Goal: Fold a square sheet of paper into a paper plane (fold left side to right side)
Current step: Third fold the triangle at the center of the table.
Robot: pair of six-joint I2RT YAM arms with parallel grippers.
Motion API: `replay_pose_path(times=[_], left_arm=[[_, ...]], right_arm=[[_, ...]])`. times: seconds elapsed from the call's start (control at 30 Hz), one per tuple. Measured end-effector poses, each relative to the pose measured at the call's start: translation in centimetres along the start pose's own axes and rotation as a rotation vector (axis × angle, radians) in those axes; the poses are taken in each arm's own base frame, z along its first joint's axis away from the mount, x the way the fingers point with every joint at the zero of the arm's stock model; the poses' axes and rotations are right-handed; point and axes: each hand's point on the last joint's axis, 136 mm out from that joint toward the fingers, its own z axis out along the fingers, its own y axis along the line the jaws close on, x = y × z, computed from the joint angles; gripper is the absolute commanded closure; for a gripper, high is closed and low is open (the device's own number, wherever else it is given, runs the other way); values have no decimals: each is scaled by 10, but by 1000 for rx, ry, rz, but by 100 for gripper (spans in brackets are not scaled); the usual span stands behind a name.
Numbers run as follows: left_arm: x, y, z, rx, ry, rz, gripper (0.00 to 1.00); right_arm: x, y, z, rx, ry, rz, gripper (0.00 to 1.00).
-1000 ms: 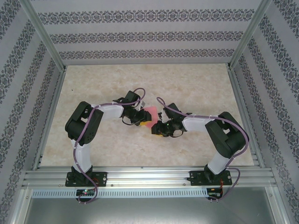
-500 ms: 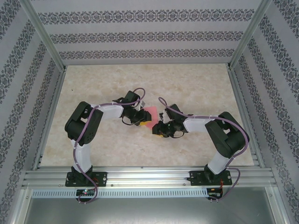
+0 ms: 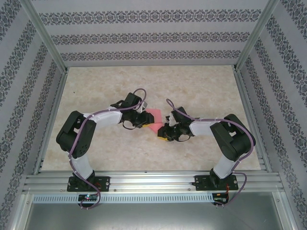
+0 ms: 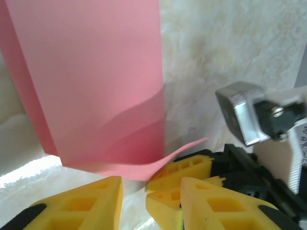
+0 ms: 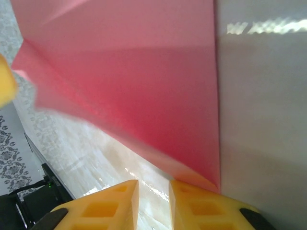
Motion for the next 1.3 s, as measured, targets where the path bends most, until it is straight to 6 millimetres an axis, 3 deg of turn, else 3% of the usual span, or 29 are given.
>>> replay_pose_path(times=[0.37,0.7,1.3], left_arm=[[24,0,30,-7,66,-1,66],[18,5,47,-5,65,-21,67],[4,15,41,-22,42,-21,67]], right_arm=[[0,-2,0,8,1,5,80],[0,-4,1,20,3,13,85],[0,-7,1,35,7,21,88]])
